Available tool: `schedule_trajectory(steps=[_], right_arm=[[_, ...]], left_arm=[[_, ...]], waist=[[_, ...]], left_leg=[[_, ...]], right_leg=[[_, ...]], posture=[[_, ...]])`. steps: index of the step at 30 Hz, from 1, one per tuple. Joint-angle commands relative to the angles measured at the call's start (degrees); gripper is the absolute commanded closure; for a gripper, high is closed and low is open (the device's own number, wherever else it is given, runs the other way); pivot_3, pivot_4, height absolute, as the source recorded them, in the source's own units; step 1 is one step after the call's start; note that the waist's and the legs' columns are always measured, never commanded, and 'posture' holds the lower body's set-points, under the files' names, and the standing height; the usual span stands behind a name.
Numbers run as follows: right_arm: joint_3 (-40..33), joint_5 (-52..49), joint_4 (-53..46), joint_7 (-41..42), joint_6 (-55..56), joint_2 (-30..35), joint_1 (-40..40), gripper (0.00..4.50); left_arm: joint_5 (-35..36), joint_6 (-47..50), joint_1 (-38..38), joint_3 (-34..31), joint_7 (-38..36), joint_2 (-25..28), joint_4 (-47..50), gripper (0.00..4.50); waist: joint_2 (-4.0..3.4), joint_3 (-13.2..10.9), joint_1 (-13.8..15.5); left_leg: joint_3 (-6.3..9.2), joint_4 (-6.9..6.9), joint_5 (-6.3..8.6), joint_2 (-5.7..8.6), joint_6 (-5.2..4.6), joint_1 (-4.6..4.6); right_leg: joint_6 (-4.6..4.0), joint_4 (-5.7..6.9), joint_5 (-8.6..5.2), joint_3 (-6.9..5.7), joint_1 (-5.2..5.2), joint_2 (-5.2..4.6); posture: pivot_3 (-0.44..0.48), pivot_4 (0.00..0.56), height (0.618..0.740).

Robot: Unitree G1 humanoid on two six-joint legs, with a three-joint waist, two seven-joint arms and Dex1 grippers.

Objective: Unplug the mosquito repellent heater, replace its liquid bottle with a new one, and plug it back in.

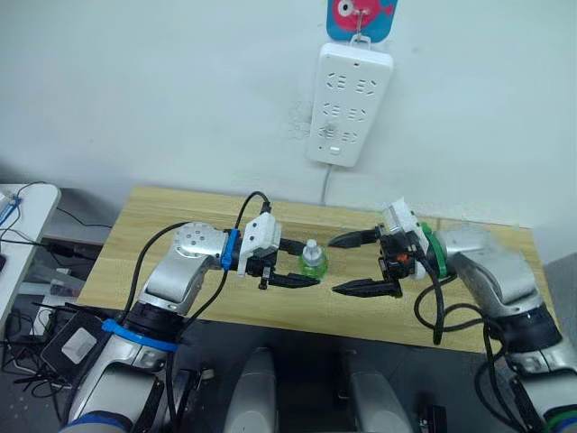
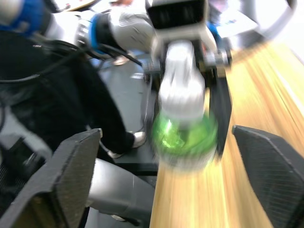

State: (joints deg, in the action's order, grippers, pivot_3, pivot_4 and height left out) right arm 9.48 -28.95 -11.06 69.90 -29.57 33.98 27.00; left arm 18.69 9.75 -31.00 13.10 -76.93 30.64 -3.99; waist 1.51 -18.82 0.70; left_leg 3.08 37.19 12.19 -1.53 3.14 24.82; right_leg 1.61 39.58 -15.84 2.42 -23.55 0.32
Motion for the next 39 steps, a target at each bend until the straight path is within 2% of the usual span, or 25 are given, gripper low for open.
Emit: schedule_trajectory(steps=[1,6,11,16,20,24,28,33,39], right_arm=[[-2.0,1.0,-8.6,-10.8,-1.5,-3.2,-1.9,0.03],[1.5,5.4,-11.2,-20.6,-1.5,-9.1,-1.0,0.03],[3.5,9.6,-7.9,-24.6,0.2,-12.0,1.2,0.03],[1.5,9.4,-6.2,-22.1,0.7,-9.1,1.6,0.03],[-3.4,4.3,-8.7,-16.7,-2.1,-2.2,0.6,0.03],[-3.8,0.9,-10.8,-14.4,-4.0,0.4,-0.1,0.03],[-2.0,-1.3,-11.6,-15.7,-6.4,-2.5,1.2,0.03],[1.4,2.1,-8.9,-18.9,-4.9,-7.5,3.4,0.03],[2.6,5.6,-6.0,-20.1,-2.2,-8.4,4.4,0.03]], left_arm=[[1.0,0.5,0.7,-1.4,1.3,-0.5,1.3,2.30],[1.1,1.0,-0.1,-1.4,1.9,-0.9,0.8,2.30],[0.2,0.0,-1.2,-0.7,1.8,-1.3,-0.6,2.30],[0.2,-0.1,-2.0,-0.7,1.7,-1.5,-1.3,2.30],[0.1,-0.3,-1.3,-0.9,1.4,-1.1,-0.9,2.30],[0.2,0.0,-0.8,-1.1,1.5,-0.8,-0.5,2.30],[0.0,0.0,-1.0,-1.1,2.0,-1.3,-0.7,2.30],[0.0,0.0,-1.2,-1.0,2.2,-1.5,-0.8,2.30],[0.0,0.2,-1.4,-1.1,2.3,-1.4,-0.6,2.30]], waist=[[0.01,0.1,-0.3],[0.02,0.2,-0.8],[0.03,0.2,-0.8],[0.05,0.2,-0.6],[0.05,0.2,-0.6],[0.05,0.2,-0.8],[0.05,0.2,-1.1],[0.05,0.2,-1.0],[0.05,0.2,-0.7]], left_leg=[[0.02,-0.01,-0.02,0.00,0.03,-0.01],[0.09,-0.03,-0.10,-0.06,0.17,-0.04],[0.06,-0.02,-0.11,-0.01,0.18,-0.03],[0.06,-0.04,-0.11,0.02,0.17,-0.02],[0.06,-0.04,-0.10,0.02,0.15,-0.02],[0.06,-0.04,-0.10,-0.02,0.14,-0.03],[0.08,-0.07,-0.10,-0.08,0.14,-0.06],[0.09,-0.04,-0.10,-0.03,0.14,-0.05],[0.07,-0.04,-0.10,0.03,0.14,-0.04]], right_leg=[[-0.01,0.03,0.00,-0.01,0.00,0.00],[-0.01,0.21,0.00,-0.05,-0.05,0.10],[-0.02,0.22,-0.01,-0.04,-0.07,0.10],[-0.03,0.18,-0.01,-0.05,-0.06,0.10],[-0.03,0.19,-0.01,-0.05,-0.06,0.10],[-0.03,0.19,-0.01,-0.04,-0.05,0.09],[-0.08,0.28,-0.04,-0.05,-0.06,0.13],[-0.12,0.33,-0.06,-0.05,-0.08,0.14],[-0.12,0.30,-0.06,-0.05,-0.08,0.13]], posture=[[0.089,0.242,0.740],[0.082,0.245,0.740],[0.075,0.244,0.740],[0.074,0.249,0.740],[0.078,0.257,0.740],[0.077,0.261,0.740],[0.081,0.262,0.740],[0.088,0.266,0.740],[0.088,0.266,0.740]])
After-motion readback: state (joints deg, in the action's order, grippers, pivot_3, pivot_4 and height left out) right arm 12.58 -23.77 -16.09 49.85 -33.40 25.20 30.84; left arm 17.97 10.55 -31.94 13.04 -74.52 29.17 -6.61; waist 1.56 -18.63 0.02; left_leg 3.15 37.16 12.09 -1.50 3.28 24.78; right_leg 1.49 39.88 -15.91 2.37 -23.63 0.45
